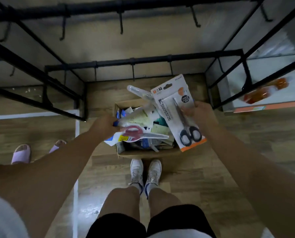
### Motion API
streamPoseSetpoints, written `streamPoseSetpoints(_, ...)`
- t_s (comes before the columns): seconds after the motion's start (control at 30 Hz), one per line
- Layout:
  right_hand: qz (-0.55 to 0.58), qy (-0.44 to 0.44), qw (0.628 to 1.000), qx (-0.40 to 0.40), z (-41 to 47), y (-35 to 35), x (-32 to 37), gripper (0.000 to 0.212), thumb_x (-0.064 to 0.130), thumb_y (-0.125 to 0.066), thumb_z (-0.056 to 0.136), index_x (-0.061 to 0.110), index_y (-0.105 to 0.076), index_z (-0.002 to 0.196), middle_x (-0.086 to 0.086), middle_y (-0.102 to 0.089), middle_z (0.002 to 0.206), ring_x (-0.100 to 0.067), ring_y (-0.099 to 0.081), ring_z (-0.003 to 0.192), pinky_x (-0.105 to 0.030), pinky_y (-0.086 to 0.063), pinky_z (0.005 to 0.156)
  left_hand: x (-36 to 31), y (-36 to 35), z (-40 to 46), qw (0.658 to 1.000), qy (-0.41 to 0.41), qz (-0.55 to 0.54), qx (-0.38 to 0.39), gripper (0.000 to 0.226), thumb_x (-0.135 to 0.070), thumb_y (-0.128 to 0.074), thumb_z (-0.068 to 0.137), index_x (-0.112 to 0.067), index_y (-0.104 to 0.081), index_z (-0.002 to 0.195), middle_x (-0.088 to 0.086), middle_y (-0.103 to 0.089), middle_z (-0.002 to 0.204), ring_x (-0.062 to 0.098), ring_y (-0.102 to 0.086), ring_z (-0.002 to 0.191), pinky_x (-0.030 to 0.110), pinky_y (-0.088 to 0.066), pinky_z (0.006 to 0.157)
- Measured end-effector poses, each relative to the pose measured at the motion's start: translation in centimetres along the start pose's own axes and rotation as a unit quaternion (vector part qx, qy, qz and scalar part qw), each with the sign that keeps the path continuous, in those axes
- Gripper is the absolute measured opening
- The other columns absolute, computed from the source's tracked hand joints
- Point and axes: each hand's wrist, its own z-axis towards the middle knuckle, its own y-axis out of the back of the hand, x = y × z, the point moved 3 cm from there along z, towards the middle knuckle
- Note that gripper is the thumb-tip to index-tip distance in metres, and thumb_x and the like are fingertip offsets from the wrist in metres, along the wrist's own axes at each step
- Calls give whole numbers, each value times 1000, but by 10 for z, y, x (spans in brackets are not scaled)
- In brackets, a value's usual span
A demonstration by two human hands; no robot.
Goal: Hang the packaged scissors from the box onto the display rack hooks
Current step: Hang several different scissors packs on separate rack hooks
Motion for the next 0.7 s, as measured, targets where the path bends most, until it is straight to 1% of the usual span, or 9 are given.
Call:
streamPoseSetpoints(0.03, 9, 13, 1000, 2, -14, 6, 15, 8, 17, -72, 81, 11, -66, 80, -8, -69, 82, -22, -66, 77, -34, -54, 73, -5, 16, -12, 1000, -4, -16, -14, 33, -30, -71, 82, 2, -66, 91, 17, -59, 79, 26, -54, 80, 31, -32, 61)
streamPoseSetpoints(0.1, 49, 52, 997, 10, -40, 17, 48, 10, 10, -69, 84, 11, -62, 76, 0, -68, 66, -12, -64, 62, -25, -53, 62, -16, 47, -35, 999, -18, -23, -37, 31, -32, -71, 83, -5, -60, 73, 9, -47, 60, 24, -48, 69, 26, -29, 51)
streamPoseSetpoints(0.17, 107, 89, 990, 38, -68, 25, 80, 14, 1, -60, 88, 8, -59, 76, 8, -64, 51, -4, -60, 47, -17, -48, 47, -25, 76, -56, 996, -30, -56, -66, 31, -30, -72, 82, -6, -57, 69, 5, -39, 55, 22, -42, 59, 23, -26, 48)
streamPoseSetpoints(0.23, 125, 123, 983, 53, -88, 35, 101, 15, -2, -55, 90, 5, -58, 78, 9, -63, 48, -2, -59, 43, -14, -46, 43, -32, 101, -77, 990, -35, -95, -98, 31, -25, -73, 82, -7, -55, 64, 6, -42, 54, 15, -42, 51, 22, -28, 47)
streamPoseSetpoints(0.33, 133, 180, 971, 80, -108, 45, 127, 16, -3, -55, 88, 7, -62, 78, 5, -68, 59, -7, -65, 54, -23, -53, 58, -38, 131, -108, 971, -51, -195, -129, 30, -12, -72, 82, -16, -55, 58, -6, -49, 40, -1, -45, 36, 13, -33, 41)
streamPoseSetpoints(0.47, 112, 215, 966, 92, -124, 45, 158, 5, 7, -63, 85, 6, -66, 89, -9, -71, 84, -23, -68, 80, -37, -54, 81, -42, 165, -146, 940, -69, -295, -157, 22, -4, -70, 82, -17, -61, 66, -13, -55, 39, -5, -51, 37, 7, -37, 42)
streamPoseSetpoints(0.53, 117, 248, 956, 107, -133, 41, 172, 36, 31, -81, 66, 7, -71, 92, -19, -69, 101, -37, -65, 98, -50, -49, 92, -43, 182, -162, 925, -77, -331, -172, 20, -5, -70, 82, -17, -62, 68, -15, -59, 41, -6, -54, 40, 7, -40, 43)
streamPoseSetpoints(0.6, 135, 273, 941, 146, -141, 39, 185, 64, 46, -90, 40, 7, -74, 88, -19, -70, 102, -38, -65, 98, -47, -51, 88, -41, 199, -173, 912, -85, -359, -179, 18, -6, -70, 82, -17, -63, 70, -15, -62, 45, -4, -58, 43, 8, -44, 45)
streamPoseSetpoints(0.7, 143, 285, 919, 229, -157, 32, 206, 69, 42, -93, 29, 6, -73, 85, -12, -73, 89, -27, -70, 81, -34, -56, 69, -38, 223, -185, 893, -102, -396, -186, 13, -6, -70, 82, -17, -65, 75, -12, -67, 54, 4, -65, 53, 18, -53, 60)
